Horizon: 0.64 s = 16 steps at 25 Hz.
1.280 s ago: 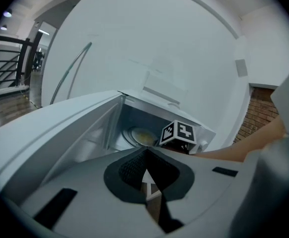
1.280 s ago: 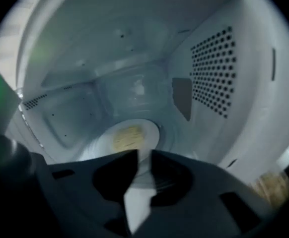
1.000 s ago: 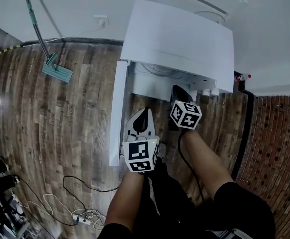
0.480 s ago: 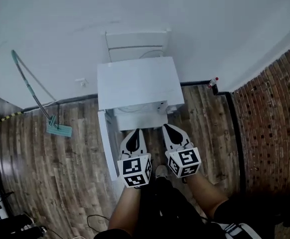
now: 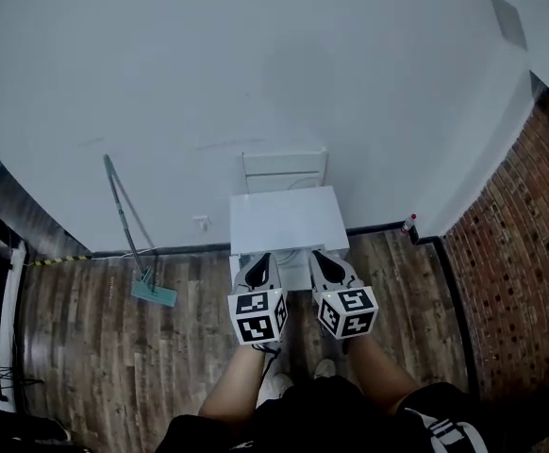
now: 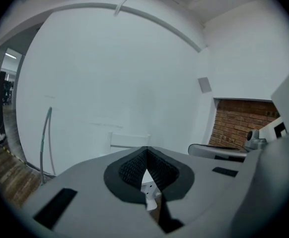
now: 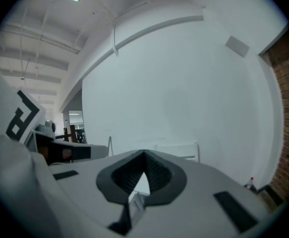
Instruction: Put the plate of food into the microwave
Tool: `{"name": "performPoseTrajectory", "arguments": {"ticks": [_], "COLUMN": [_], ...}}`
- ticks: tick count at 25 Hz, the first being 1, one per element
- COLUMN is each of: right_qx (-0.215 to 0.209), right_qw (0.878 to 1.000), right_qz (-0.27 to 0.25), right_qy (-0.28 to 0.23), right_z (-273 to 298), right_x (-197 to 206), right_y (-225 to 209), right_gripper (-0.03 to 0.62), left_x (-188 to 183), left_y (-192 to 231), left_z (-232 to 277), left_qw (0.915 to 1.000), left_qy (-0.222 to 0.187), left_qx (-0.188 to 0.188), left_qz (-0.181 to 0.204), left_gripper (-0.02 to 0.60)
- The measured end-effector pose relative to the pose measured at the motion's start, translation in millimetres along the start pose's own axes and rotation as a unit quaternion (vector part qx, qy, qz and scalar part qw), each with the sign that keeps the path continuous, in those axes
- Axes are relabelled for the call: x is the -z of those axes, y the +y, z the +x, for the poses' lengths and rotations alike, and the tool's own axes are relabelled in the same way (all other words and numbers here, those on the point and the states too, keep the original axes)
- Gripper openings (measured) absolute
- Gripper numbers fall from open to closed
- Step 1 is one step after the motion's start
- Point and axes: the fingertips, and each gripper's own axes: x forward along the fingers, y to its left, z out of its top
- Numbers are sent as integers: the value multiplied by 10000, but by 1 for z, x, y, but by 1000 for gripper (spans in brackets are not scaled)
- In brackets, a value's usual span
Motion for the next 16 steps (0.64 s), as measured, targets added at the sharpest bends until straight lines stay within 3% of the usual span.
{"name": "performPoseTrajectory", "arguments": {"ticks": [6,11,16], "right_qx": [-362,-527,-565], "right_qw": [9990,9976,9964], "right_qz": [68,-40,-11], "right_qy": [-260,-453,-626], "right_z": [-8,-10,-10], "right_x": [-32,-41,-53], "right_y": [41,69,68], "right_gripper": [12,12,12], "left_x": [-35,-36,-45], "left_y": [0,12,11], "left_z": [-44,-62,-69], "left_qw": [9986,9987,9982], "left_qy": [-221,-275,-379], "left_qx": [72,114,72], "left_qz": [482,409,465], "left_gripper": [-3,-3,-3]}}
